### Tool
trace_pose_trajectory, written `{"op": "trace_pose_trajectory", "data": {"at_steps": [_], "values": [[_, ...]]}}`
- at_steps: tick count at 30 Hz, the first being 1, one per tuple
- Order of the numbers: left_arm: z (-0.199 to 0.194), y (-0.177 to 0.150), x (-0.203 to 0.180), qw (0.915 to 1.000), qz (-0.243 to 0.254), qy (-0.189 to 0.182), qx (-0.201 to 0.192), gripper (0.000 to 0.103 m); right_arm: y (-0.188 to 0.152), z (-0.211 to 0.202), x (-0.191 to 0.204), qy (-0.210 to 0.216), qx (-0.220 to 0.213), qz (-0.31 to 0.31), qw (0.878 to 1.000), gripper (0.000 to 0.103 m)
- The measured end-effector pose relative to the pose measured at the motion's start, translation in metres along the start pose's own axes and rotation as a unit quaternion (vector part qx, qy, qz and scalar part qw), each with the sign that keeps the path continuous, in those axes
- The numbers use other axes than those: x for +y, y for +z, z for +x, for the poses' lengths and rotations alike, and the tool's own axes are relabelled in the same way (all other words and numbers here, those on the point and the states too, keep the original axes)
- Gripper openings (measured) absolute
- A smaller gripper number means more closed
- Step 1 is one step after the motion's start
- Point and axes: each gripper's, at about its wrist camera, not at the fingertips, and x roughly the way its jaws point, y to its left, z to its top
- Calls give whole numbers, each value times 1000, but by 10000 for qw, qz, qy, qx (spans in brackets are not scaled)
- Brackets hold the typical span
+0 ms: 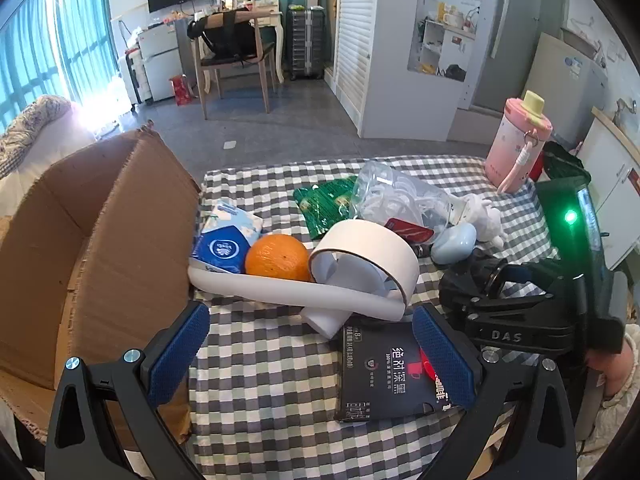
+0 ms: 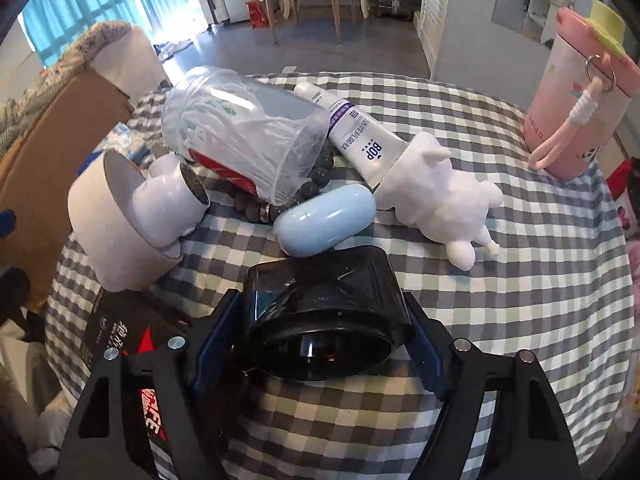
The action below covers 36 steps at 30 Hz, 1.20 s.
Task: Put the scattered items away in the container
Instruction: 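Grasp the white tape roll with the left gripper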
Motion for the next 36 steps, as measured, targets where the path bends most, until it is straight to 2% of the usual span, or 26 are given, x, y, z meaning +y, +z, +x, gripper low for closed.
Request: {"op": "trace_pose_trajectory", "data": {"at_steps": [8,12,14,16,18,20,21,23,25,26,36], "values": [[16,8,-20,9984,99,-559,48,103,-9,-39,-11,-254,-445,102,9986,77],[31,17,-31,9963,11,-850,109,103,-12,-50,-22,-386,-519,253,9976,77],[39,19,-34,9947,-89,-1007,176,95,-12,-51,-31,-441,-497,334,9972,77],[47,20,-36,9932,-143,-1112,301,63,-12,-50,-36,-493,-465,384,9970,77],[56,21,-36,9925,-165,-1114,483,44,-16,-51,-40,-531,-449,415,9967,77],[57,21,-32,9916,-234,-1186,462,34,-16,-53,-43,-542,-457,439,9965,77],[57,22,-30,9892,-273,-1356,484,21,-10,-52,-46,-546,-455,435,9965,77],[57,22,-28,9865,-320,-1518,531,19,-8,-50,-46,-571,-451,418,9965,77],[53,20,-28,9874,-254,-1484,483,9,-6,-48,-44,-562,-457,388,9966,77],[50,20,-27,9878,-238,-1476,438,7,-4,-47,-43,-545,-460,367,9968,77],[2,32,-11,9881,-158,-1517,-178,7,-2,-59,-33,-521,-603,282,9964,77]]}}
